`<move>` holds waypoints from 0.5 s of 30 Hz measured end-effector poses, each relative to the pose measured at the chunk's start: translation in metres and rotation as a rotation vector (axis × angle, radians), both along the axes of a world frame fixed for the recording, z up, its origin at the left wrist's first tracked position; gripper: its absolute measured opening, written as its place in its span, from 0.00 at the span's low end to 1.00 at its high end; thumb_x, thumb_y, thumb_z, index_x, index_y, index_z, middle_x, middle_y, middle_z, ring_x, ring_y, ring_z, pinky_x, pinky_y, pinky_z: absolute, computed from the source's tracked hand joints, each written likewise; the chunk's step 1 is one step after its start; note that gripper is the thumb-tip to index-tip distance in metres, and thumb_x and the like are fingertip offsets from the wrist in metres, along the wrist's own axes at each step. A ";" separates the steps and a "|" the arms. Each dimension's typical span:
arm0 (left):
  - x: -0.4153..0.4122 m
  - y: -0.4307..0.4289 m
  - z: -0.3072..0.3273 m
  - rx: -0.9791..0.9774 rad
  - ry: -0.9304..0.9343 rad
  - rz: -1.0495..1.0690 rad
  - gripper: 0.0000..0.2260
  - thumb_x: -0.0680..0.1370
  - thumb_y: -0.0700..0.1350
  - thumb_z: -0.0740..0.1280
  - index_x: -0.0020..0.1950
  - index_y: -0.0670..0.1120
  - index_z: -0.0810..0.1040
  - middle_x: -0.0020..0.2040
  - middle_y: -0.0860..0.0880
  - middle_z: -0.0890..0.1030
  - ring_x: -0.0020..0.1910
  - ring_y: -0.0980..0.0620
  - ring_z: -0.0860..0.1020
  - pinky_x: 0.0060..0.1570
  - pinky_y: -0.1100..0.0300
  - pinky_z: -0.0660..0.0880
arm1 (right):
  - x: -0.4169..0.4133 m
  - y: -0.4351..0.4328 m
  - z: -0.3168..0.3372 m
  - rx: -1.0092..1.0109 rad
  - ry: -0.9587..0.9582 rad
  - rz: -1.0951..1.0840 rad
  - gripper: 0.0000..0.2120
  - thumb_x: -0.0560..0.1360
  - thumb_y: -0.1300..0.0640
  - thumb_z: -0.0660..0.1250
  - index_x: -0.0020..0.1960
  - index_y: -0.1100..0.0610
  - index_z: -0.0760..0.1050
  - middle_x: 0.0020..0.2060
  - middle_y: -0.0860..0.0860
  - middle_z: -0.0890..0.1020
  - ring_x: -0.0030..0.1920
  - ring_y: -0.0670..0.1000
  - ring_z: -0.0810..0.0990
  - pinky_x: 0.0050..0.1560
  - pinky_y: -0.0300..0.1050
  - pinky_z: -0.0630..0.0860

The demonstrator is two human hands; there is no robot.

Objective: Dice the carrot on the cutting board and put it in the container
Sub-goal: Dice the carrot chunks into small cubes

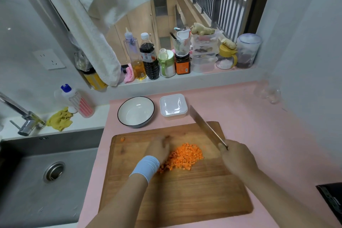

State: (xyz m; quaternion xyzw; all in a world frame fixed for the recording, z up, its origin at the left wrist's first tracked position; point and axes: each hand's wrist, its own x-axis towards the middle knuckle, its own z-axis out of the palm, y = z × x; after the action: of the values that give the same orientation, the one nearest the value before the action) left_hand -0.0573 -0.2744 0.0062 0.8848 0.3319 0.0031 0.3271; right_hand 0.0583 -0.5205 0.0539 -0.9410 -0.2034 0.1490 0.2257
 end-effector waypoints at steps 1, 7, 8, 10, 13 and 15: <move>0.001 -0.010 -0.006 0.046 0.032 -0.117 0.21 0.78 0.47 0.63 0.72 0.53 0.70 0.71 0.50 0.72 0.69 0.48 0.69 0.70 0.57 0.63 | 0.001 0.000 -0.002 -0.028 -0.014 -0.008 0.13 0.83 0.50 0.56 0.47 0.50 0.78 0.39 0.47 0.81 0.39 0.53 0.77 0.37 0.46 0.73; 0.006 -0.042 -0.032 0.229 0.176 -0.358 0.39 0.77 0.62 0.63 0.80 0.51 0.48 0.80 0.54 0.49 0.78 0.51 0.47 0.76 0.55 0.47 | -0.011 0.005 -0.019 -0.179 -0.033 0.044 0.16 0.83 0.49 0.54 0.56 0.48 0.80 0.48 0.49 0.82 0.43 0.55 0.76 0.40 0.45 0.71; 0.004 -0.042 -0.036 0.241 0.175 -0.363 0.39 0.77 0.62 0.63 0.80 0.50 0.47 0.80 0.54 0.49 0.78 0.51 0.47 0.76 0.55 0.47 | -0.015 0.007 -0.019 -0.167 -0.025 0.038 0.15 0.83 0.49 0.54 0.56 0.48 0.80 0.48 0.48 0.81 0.43 0.54 0.76 0.41 0.45 0.71; -0.002 -0.040 -0.041 0.243 0.127 -0.377 0.38 0.77 0.62 0.63 0.80 0.49 0.50 0.80 0.52 0.52 0.78 0.51 0.50 0.76 0.56 0.48 | -0.025 0.010 -0.020 -0.138 -0.016 0.040 0.15 0.83 0.49 0.55 0.56 0.47 0.80 0.42 0.46 0.79 0.44 0.54 0.77 0.42 0.45 0.71; -0.014 -0.031 -0.046 0.156 -0.054 -0.325 0.31 0.77 0.59 0.63 0.76 0.48 0.63 0.74 0.51 0.65 0.73 0.50 0.61 0.73 0.58 0.57 | -0.043 0.014 -0.024 -0.180 -0.047 0.071 0.16 0.82 0.46 0.56 0.54 0.49 0.81 0.44 0.47 0.83 0.51 0.54 0.81 0.45 0.43 0.72; -0.019 -0.027 -0.046 0.151 -0.193 -0.222 0.22 0.76 0.56 0.61 0.67 0.47 0.73 0.63 0.50 0.73 0.64 0.49 0.70 0.66 0.58 0.65 | -0.052 0.017 -0.027 -0.198 -0.033 0.087 0.17 0.82 0.45 0.56 0.51 0.51 0.82 0.45 0.49 0.84 0.49 0.55 0.83 0.41 0.43 0.71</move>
State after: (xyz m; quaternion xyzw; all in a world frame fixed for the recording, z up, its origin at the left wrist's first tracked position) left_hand -0.0767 -0.3009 -0.0393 0.9337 0.1979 0.0770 0.2881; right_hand 0.0067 -0.5031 0.0271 -0.9513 -0.2323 0.1624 0.1213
